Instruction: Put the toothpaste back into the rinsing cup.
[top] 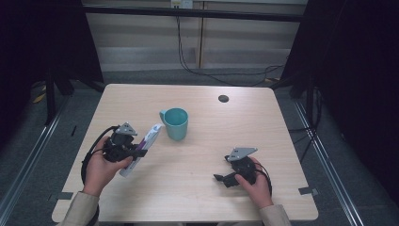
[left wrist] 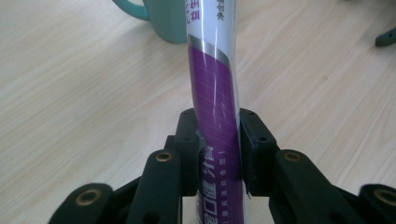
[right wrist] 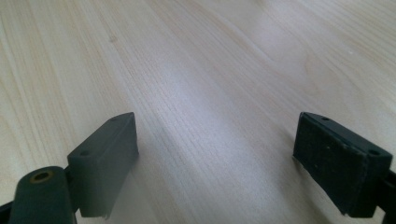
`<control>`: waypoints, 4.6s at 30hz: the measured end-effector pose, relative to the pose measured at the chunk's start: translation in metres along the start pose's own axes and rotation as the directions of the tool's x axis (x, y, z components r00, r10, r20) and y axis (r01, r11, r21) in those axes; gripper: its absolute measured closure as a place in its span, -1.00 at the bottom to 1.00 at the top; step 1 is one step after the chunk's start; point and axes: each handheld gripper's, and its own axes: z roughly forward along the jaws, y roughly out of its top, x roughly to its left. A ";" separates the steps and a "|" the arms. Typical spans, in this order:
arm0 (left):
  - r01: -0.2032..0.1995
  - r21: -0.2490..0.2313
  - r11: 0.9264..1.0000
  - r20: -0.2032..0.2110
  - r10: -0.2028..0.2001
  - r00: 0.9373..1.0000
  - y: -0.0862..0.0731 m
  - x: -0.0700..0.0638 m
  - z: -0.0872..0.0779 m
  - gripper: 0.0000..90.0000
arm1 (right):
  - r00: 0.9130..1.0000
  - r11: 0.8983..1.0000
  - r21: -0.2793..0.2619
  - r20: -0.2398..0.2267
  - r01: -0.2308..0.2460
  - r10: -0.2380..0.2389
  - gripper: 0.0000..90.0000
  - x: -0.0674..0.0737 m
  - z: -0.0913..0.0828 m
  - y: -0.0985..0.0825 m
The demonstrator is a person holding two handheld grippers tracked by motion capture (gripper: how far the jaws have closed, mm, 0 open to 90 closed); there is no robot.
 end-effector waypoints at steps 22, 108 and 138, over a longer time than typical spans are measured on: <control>0.045 -0.192 0.980 -0.068 -0.059 0.996 0.015 0.004 -0.010 0.60 | 1.000 1.000 0.000 0.000 0.000 0.000 -0.71 0.000 0.000 0.000; 0.034 -0.511 0.859 -0.127 -0.115 0.985 0.086 0.003 -0.001 0.60 | 1.000 1.000 0.001 0.001 0.001 -0.001 -0.71 0.000 0.000 0.000; 0.027 -0.540 0.841 -0.122 -0.110 0.986 0.116 -0.004 0.019 0.60 | 1.000 1.000 0.002 0.002 0.002 -0.002 -0.71 0.000 0.000 0.000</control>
